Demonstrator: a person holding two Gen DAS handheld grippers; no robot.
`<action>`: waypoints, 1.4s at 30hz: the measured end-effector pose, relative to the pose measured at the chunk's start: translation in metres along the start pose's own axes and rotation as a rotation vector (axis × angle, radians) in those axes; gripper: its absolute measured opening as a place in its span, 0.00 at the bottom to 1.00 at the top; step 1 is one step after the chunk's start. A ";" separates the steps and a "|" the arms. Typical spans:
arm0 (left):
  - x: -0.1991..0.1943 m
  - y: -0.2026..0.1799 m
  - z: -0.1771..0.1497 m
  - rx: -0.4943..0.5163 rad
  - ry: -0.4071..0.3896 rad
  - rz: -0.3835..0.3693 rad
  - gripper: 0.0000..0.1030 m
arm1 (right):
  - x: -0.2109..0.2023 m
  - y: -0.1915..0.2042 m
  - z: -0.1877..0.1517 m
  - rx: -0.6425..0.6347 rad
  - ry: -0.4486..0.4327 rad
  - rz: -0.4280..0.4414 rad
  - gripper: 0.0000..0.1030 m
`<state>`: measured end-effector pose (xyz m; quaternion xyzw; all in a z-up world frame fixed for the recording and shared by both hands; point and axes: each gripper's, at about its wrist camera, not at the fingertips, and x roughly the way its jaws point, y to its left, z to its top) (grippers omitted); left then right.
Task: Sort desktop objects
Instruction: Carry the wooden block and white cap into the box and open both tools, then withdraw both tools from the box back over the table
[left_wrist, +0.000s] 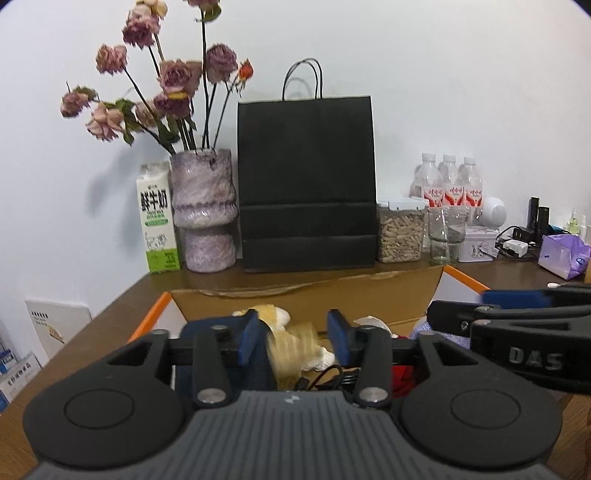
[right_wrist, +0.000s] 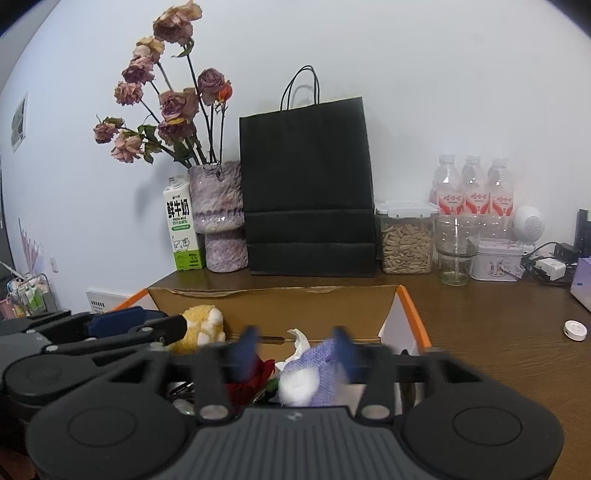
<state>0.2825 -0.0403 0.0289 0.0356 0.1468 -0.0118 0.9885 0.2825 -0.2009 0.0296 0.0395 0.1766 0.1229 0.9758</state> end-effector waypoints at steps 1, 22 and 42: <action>-0.003 0.002 0.001 -0.008 -0.011 0.011 0.57 | -0.005 0.000 0.001 0.002 -0.018 -0.010 0.74; -0.020 0.006 0.001 -0.033 -0.074 0.062 1.00 | -0.032 -0.008 0.001 0.020 -0.081 -0.052 1.00; -0.064 0.013 -0.029 -0.037 -0.060 0.031 1.00 | -0.061 0.003 -0.030 -0.040 -0.075 -0.021 1.00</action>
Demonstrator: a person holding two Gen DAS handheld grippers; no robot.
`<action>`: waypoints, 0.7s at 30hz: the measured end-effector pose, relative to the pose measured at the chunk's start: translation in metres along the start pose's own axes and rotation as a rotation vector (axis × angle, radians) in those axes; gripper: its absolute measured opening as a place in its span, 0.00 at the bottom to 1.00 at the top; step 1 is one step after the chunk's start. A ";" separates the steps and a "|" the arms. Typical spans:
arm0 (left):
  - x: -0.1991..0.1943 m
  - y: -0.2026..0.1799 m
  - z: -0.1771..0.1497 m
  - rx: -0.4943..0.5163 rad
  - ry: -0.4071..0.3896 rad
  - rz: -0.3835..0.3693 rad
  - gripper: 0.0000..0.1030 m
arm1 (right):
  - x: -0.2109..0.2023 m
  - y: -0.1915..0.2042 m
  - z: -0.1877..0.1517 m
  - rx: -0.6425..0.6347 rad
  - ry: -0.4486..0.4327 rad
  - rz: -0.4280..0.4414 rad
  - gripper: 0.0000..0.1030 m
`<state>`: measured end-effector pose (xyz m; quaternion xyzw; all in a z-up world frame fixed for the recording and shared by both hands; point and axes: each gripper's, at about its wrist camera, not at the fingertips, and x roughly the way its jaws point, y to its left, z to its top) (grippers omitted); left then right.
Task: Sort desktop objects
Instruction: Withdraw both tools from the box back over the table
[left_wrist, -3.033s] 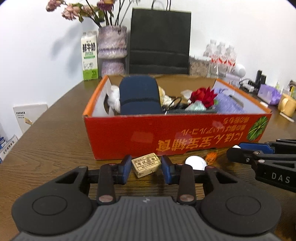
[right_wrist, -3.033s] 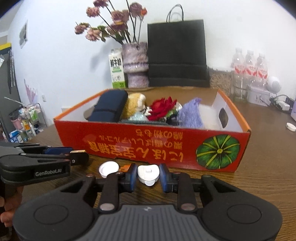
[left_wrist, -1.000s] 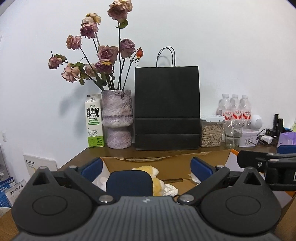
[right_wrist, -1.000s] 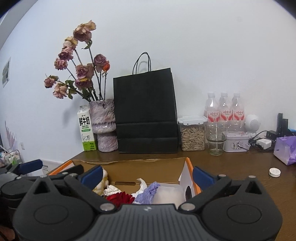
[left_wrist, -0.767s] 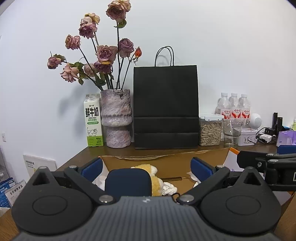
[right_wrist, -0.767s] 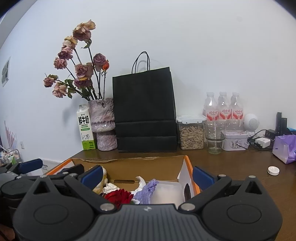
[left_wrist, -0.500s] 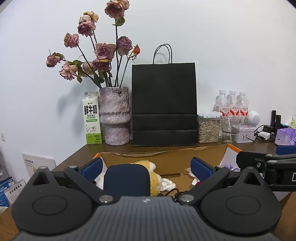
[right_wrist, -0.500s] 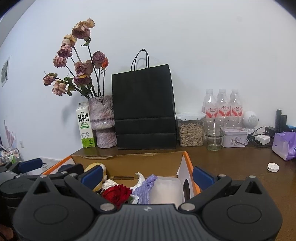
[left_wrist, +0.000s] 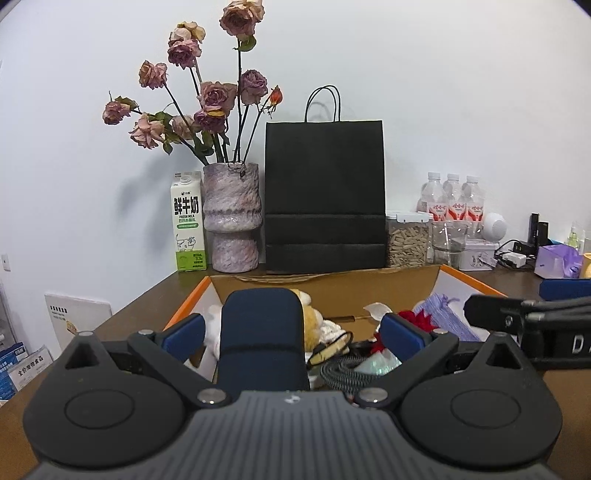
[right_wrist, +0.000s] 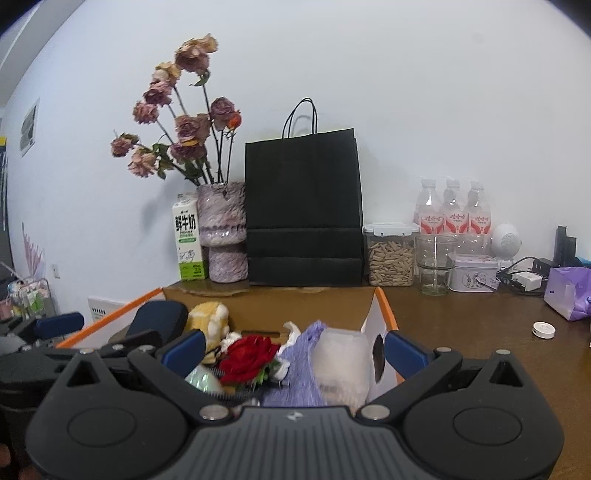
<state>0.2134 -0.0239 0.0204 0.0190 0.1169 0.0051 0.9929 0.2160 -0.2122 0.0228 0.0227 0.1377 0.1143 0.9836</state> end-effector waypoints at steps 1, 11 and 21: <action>-0.002 0.000 -0.001 0.002 0.001 -0.003 1.00 | -0.003 0.001 -0.003 -0.005 0.004 -0.001 1.00; -0.023 0.001 -0.010 0.030 0.064 -0.059 1.00 | -0.034 0.010 -0.023 -0.026 0.054 -0.006 1.00; -0.026 0.007 -0.025 0.089 0.230 -0.099 1.00 | -0.031 0.010 -0.037 -0.047 0.231 -0.011 1.00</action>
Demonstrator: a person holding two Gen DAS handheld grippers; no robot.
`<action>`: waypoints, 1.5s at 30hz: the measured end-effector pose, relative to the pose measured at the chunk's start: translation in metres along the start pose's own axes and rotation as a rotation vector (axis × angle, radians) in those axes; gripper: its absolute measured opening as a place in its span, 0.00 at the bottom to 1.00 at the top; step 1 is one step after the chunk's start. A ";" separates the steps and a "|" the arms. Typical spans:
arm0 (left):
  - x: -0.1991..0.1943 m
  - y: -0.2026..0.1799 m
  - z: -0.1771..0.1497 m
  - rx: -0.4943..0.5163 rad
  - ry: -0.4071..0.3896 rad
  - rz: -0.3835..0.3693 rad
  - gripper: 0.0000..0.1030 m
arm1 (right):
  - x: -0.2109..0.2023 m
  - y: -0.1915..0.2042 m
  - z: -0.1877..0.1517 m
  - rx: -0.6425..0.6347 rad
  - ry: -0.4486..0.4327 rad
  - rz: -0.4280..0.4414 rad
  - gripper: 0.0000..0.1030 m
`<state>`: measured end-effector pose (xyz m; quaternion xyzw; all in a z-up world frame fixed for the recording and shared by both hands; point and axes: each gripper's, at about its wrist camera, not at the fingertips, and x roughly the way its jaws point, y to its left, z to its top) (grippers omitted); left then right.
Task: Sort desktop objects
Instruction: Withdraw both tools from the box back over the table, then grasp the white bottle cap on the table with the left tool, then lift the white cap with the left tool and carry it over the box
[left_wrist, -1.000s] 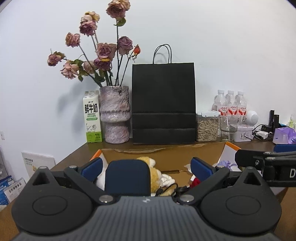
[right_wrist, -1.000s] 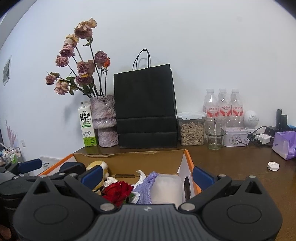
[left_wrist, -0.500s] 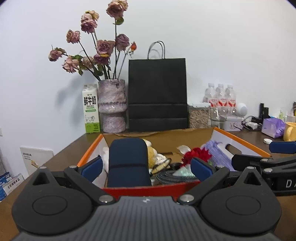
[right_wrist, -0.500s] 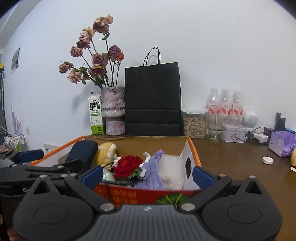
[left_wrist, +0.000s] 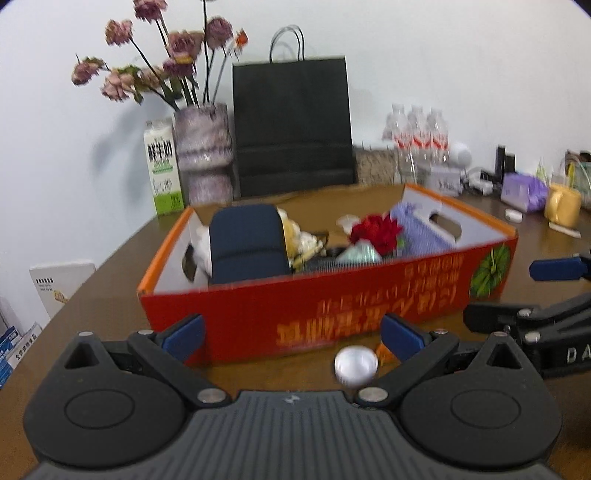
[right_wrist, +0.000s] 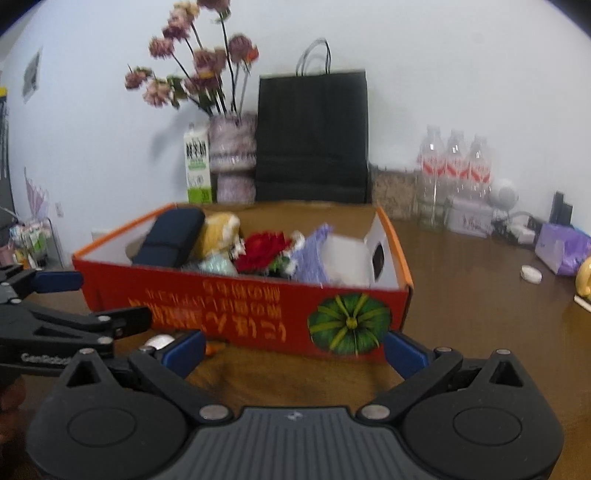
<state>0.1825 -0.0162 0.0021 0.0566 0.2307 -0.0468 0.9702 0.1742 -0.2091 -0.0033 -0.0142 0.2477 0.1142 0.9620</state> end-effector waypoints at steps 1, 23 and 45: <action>0.002 0.001 -0.001 -0.001 0.017 -0.005 1.00 | 0.002 -0.001 -0.001 0.004 0.019 -0.003 1.00; 0.032 0.002 -0.004 -0.065 0.164 -0.047 0.91 | 0.034 -0.009 -0.012 0.031 0.193 -0.059 1.00; 0.025 -0.003 -0.006 -0.069 0.156 -0.113 0.29 | 0.034 -0.007 -0.012 0.026 0.193 -0.050 1.00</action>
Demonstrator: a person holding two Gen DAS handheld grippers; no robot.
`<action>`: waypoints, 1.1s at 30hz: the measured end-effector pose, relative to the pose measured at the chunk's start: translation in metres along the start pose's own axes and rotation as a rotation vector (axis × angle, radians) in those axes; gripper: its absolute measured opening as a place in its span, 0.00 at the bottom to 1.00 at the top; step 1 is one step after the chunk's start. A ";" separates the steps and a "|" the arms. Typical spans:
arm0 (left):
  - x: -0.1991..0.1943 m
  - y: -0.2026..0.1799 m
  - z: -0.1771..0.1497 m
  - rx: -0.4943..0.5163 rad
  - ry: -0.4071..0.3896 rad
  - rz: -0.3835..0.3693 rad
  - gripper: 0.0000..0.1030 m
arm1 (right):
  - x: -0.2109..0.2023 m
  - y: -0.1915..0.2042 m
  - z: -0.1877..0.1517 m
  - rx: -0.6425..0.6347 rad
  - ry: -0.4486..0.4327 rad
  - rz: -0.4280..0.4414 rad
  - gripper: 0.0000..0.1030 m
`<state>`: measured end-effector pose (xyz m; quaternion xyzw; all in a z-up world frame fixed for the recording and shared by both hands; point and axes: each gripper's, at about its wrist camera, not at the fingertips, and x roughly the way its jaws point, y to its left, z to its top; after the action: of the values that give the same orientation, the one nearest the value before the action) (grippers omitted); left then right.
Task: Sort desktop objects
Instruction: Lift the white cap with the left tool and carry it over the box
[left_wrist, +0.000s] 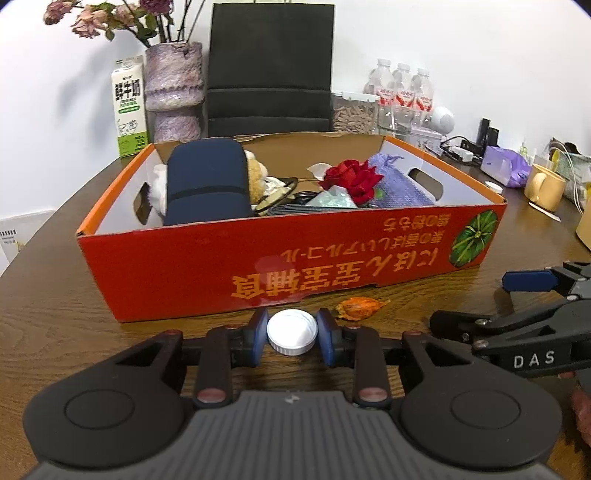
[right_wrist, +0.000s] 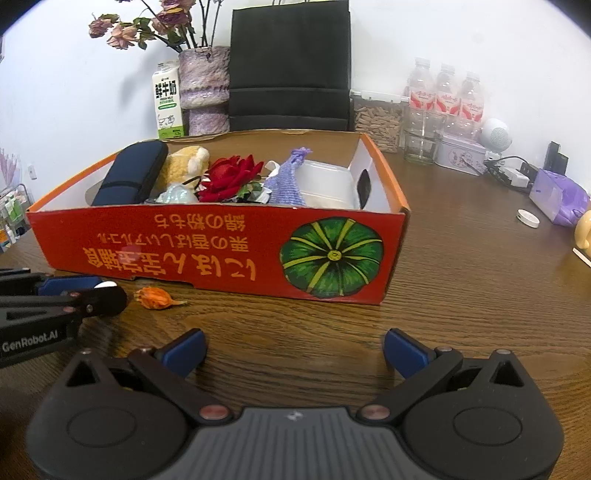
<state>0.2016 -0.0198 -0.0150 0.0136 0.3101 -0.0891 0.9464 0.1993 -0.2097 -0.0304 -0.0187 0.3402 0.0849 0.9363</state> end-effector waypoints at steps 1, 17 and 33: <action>0.000 0.003 0.000 -0.006 -0.002 0.000 0.29 | 0.000 0.002 0.000 -0.005 0.000 0.005 1.00; -0.013 0.056 -0.004 -0.070 -0.026 0.035 0.29 | 0.018 0.074 0.022 -0.005 0.006 0.031 0.88; -0.012 0.065 -0.006 -0.104 -0.015 0.022 0.29 | 0.008 0.083 0.020 0.025 -0.031 0.073 0.38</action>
<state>0.1996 0.0463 -0.0148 -0.0329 0.3071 -0.0627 0.9490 0.2036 -0.1248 -0.0179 0.0067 0.3273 0.1150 0.9379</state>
